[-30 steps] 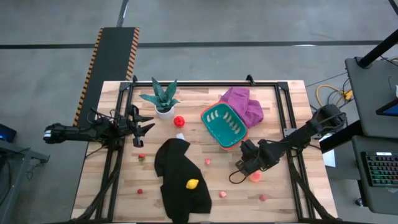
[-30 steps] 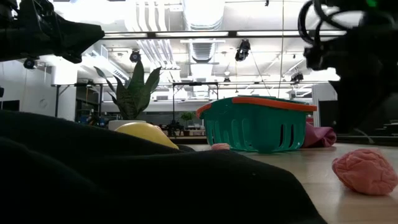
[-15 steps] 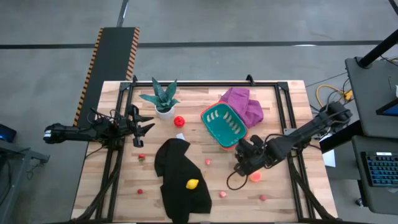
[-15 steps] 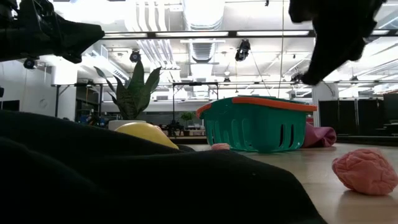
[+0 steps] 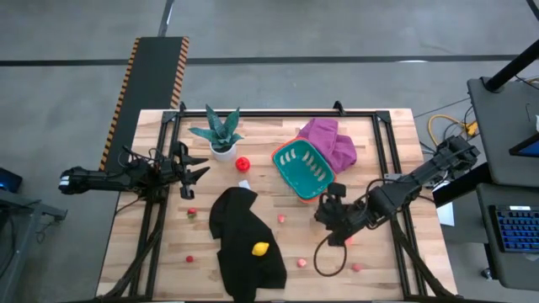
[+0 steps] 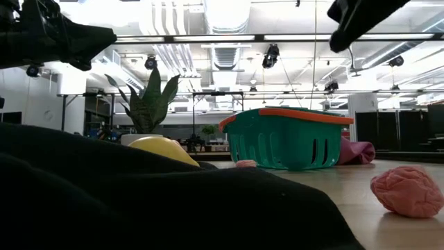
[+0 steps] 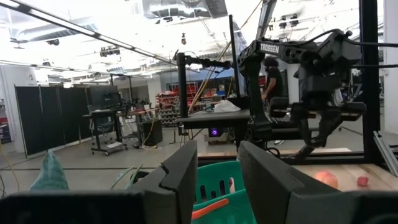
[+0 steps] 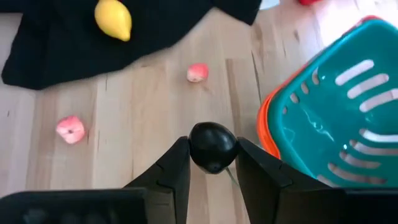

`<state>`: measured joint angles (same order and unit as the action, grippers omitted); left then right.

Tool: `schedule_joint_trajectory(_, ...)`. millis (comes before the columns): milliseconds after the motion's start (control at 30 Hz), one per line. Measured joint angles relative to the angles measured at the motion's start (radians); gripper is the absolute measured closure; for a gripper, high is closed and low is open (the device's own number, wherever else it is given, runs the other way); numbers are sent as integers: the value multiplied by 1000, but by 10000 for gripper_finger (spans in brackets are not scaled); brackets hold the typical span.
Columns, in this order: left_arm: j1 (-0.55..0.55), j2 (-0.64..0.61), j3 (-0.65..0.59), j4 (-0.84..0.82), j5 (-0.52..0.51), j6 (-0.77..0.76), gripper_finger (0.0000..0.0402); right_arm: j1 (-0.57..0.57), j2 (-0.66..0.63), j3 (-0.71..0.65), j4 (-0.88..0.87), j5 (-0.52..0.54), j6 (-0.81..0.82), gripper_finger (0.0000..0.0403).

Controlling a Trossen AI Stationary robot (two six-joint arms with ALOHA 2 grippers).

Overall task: Pick and placing Produce into tupperware
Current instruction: Put the cherry into the green basket

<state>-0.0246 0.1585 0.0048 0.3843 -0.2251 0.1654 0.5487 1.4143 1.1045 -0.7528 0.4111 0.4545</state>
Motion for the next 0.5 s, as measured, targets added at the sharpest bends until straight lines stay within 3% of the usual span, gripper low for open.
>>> schedule_joint_trajectory(500, 0, 1, 0, 0, 0, 0, 294, 1, 0, 2, 2, -17, 5, 301)
